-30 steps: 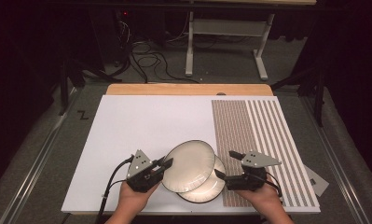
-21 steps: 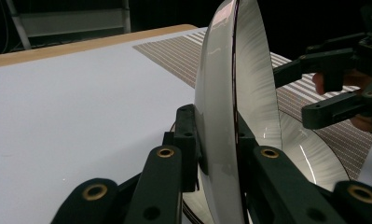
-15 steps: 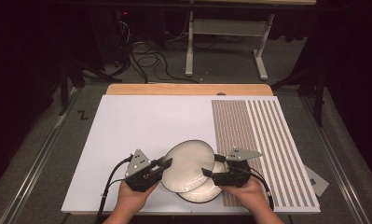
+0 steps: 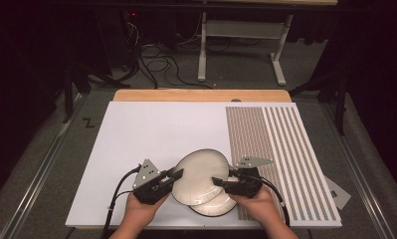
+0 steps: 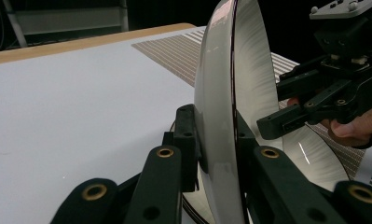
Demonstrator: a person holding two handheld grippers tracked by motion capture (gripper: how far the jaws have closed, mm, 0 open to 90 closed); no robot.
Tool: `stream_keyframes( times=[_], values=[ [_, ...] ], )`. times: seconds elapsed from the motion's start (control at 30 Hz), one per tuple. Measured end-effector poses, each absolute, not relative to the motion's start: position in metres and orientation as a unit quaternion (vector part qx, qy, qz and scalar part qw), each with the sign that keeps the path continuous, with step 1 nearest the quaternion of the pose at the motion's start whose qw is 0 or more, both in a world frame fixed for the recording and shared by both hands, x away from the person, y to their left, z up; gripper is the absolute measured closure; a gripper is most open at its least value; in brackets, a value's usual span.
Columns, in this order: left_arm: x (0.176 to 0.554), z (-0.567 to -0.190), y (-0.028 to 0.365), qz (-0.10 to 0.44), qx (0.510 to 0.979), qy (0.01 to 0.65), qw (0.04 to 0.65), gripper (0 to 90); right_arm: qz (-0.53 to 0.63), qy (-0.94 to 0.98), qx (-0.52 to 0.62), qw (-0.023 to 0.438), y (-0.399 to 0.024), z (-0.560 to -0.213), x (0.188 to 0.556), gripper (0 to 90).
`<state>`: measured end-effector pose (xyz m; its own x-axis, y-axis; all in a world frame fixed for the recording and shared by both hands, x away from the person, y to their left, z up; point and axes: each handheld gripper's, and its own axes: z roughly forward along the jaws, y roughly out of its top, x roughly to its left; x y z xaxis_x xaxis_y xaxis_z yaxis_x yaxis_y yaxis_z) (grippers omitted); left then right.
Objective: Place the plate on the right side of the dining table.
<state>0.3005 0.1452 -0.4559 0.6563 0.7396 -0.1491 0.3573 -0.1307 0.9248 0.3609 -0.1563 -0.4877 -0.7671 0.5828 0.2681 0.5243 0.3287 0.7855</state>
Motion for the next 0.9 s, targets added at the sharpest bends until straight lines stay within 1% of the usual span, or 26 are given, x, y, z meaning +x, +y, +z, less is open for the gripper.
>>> stream_keyframes(
  times=[0.2,0.27,0.6,0.73,0.9],
  values=[
    [0.3,-0.456,0.145,0.176,0.73,0.376,0.543,79.1,0.47,0.812,0.346,0.013,-0.158,-0.49,0.364,62.7],
    [0.3,-0.456,0.145,0.177,0.729,0.376,0.543,79.2,0.468,0.812,0.348,0.014,-0.159,-0.49,0.364,66.3],
    [0.294,-0.453,0.144,0.175,0.725,0.38,0.547,80.1,0.477,0.801,0.361,-0.021,-0.166,-0.487,0.366,73.7],
    [0.292,-0.451,0.145,0.172,0.725,0.378,0.55,80.3,0.491,0.796,0.354,-0.013,-0.171,-0.48,0.361,77.8],
    [0.292,-0.448,0.146,0.167,0.721,0.375,0.558,80.1,0.502,0.793,0.345,0.007,-0.175,-0.47,0.356,79.3]
  ],
)
